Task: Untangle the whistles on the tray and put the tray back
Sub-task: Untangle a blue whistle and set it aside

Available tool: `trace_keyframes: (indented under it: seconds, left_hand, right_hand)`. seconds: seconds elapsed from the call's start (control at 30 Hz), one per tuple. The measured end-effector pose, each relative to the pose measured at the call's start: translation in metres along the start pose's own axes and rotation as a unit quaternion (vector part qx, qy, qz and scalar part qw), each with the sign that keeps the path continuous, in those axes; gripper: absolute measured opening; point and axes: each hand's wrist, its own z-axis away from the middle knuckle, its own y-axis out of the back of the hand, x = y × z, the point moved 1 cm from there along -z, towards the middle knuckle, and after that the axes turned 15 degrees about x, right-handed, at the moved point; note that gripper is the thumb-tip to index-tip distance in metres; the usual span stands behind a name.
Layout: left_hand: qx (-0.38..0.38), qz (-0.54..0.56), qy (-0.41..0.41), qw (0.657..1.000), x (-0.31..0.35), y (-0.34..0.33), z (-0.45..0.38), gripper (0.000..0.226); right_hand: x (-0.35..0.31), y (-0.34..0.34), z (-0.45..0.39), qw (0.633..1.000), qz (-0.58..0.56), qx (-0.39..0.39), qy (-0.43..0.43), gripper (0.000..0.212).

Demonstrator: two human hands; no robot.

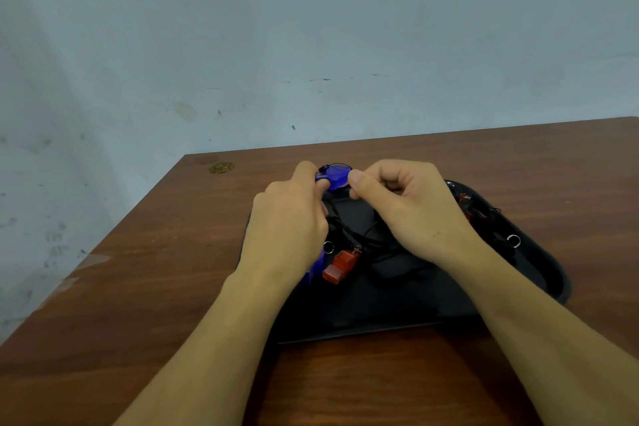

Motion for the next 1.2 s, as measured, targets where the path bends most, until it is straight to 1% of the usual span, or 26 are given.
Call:
trace_keyframes:
  seconds: [0.07, 0.13, 0.2, 0.27, 0.37, 0.43, 0.5, 0.6, 0.63, 0.7, 0.8, 0.9, 0.97, 1.1, 1.13, 1.2]
  left_hand:
    - [-0.018, -0.019, -0.018, 0.999, 0.003, 0.002, -0.001, 0.01]
    - [-0.043, -0.024, -0.03, 0.998, 0.005, 0.003, -0.001, 0.01]
    - [-0.065, -0.016, -0.048, 0.997, 0.004, 0.003, -0.002, 0.01]
    - [-0.08, 0.01, -0.073, 0.994, 0.003, 0.004, -0.002, 0.01]
    - [-0.114, 0.083, -0.098, 0.985, 0.003, 0.004, 0.001, 0.013]
    - [-0.143, 0.167, -0.079, 0.972, 0.006, 0.006, 0.004, 0.015]
    - [-0.155, 0.257, -0.036, 0.953, 0.009, 0.007, 0.005, 0.016]
    - [-0.144, 0.388, 0.053, 0.909, 0.012, 0.01, 0.003, 0.02]
    - [-0.136, 0.42, 0.075, 0.894, 0.011, 0.011, 0.002, 0.021]
    - [-0.114, 0.449, 0.103, 0.88, 0.009, 0.009, -0.001, 0.022]
    - [-0.061, 0.445, 0.13, 0.884, 0.004, 0.003, -0.002, 0.023]
    - [-0.006, 0.387, 0.121, 0.914, 0.002, -0.003, 0.0, 0.021]
    - [0.02, 0.36, 0.122, 0.925, 0.002, -0.005, 0.0, 0.02]
    - [0.03, 0.374, 0.17, 0.911, 0.003, -0.007, 0.0, 0.021]
    - [0.028, 0.386, 0.18, 0.904, 0.004, -0.006, 0.001, 0.022]
    - [0.028, 0.427, 0.209, 0.879, 0.004, -0.005, 0.0, 0.024]
  right_hand:
    - [-0.003, 0.005, -0.002, 1.0, -0.02, -0.004, -0.004, 0.029]
    - [-0.003, 0.009, -0.005, 0.997, -0.071, 0.001, -0.032, 0.032]
    - [-0.001, 0.01, -0.009, 0.991, -0.117, 0.017, -0.06, 0.035]
    - [0.003, 0.009, -0.012, 0.988, -0.13, 0.03, -0.073, 0.037]
    - [0.008, 0.009, -0.015, 0.991, -0.101, 0.043, -0.075, 0.037]
    - [0.011, 0.01, -0.017, 0.991, -0.096, 0.051, -0.077, 0.039]
    - [0.014, 0.011, -0.018, 0.986, -0.123, 0.044, -0.106, 0.042]
    - [0.017, 0.008, -0.017, 0.959, -0.199, -0.026, -0.198, 0.04]
    - [0.018, 0.005, -0.015, 0.952, -0.212, -0.05, -0.216, 0.04]
    - [0.022, 0.001, -0.013, 0.954, -0.196, -0.07, -0.214, 0.041]
    - [0.022, -0.007, -0.008, 0.977, -0.131, -0.061, -0.158, 0.037]
    - [0.018, -0.013, -0.005, 0.992, -0.082, -0.047, -0.081, 0.03]
    - [0.015, -0.015, -0.004, 0.997, -0.058, -0.032, -0.046, 0.026]
    - [0.017, -0.02, -0.002, 0.998, -0.028, -0.034, -0.037, 0.026]
    - [0.018, -0.02, -0.002, 0.998, -0.032, -0.034, -0.043, 0.028]
    - [0.02, -0.02, -0.003, 0.996, -0.055, -0.028, -0.066, 0.034]
